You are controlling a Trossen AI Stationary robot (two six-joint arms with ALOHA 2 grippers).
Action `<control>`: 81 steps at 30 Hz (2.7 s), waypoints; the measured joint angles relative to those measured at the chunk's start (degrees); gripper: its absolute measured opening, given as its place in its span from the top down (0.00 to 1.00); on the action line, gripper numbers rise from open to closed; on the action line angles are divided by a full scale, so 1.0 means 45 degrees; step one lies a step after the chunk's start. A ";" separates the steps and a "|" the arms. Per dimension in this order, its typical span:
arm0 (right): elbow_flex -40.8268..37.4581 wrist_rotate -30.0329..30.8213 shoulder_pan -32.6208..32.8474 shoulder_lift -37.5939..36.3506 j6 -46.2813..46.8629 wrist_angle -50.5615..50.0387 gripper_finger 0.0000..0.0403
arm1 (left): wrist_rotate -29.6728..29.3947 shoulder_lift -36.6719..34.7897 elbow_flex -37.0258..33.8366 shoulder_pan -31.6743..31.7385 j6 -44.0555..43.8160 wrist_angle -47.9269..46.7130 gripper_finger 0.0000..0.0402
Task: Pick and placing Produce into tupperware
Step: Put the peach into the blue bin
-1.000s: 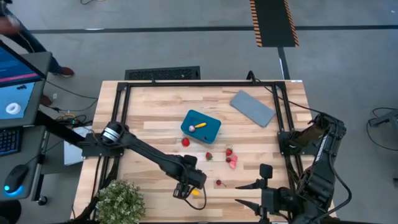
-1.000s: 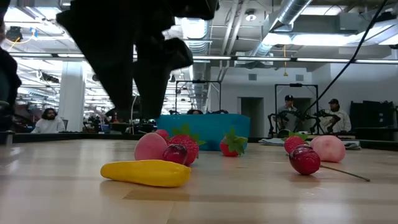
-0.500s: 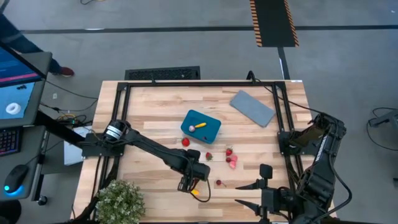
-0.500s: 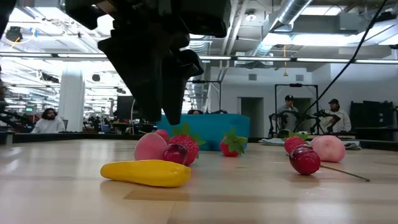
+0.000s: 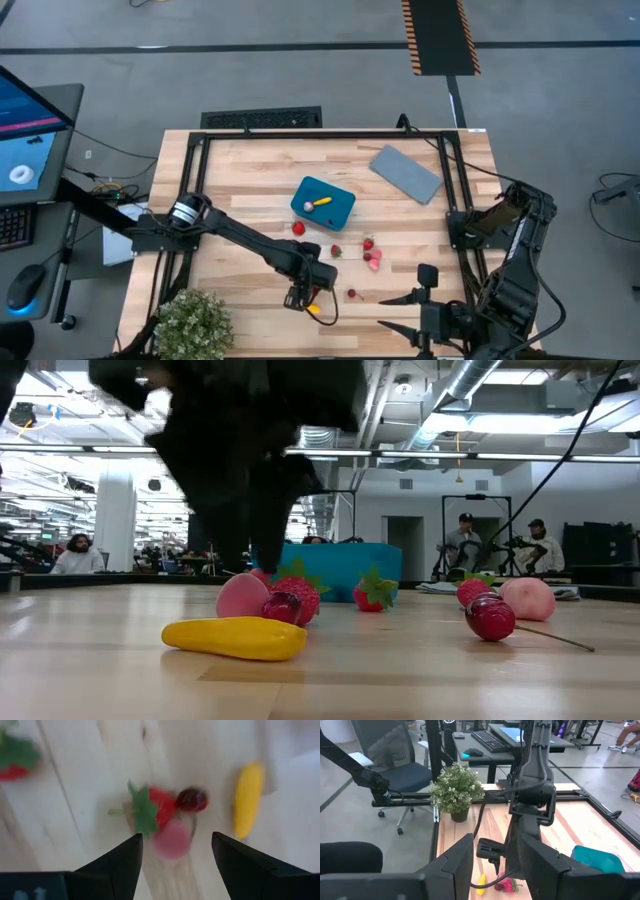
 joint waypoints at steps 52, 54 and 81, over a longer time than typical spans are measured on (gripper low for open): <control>0.0000 -0.0291 -0.0005 0.0000 0.0005 0.0130 0.56 | 0.0346 -0.0013 -0.0844 0.0063 -0.0088 0.0630 0.78; 0.0000 -0.0290 -0.0005 0.0000 0.0005 0.0129 0.56 | 0.0239 -0.0115 -0.0873 0.0068 -0.0088 0.0576 0.78; 0.0005 -0.0291 -0.0117 -0.0005 -0.0010 0.0024 0.56 | -0.4379 -0.4678 0.0369 -0.0005 0.1129 -0.1082 0.78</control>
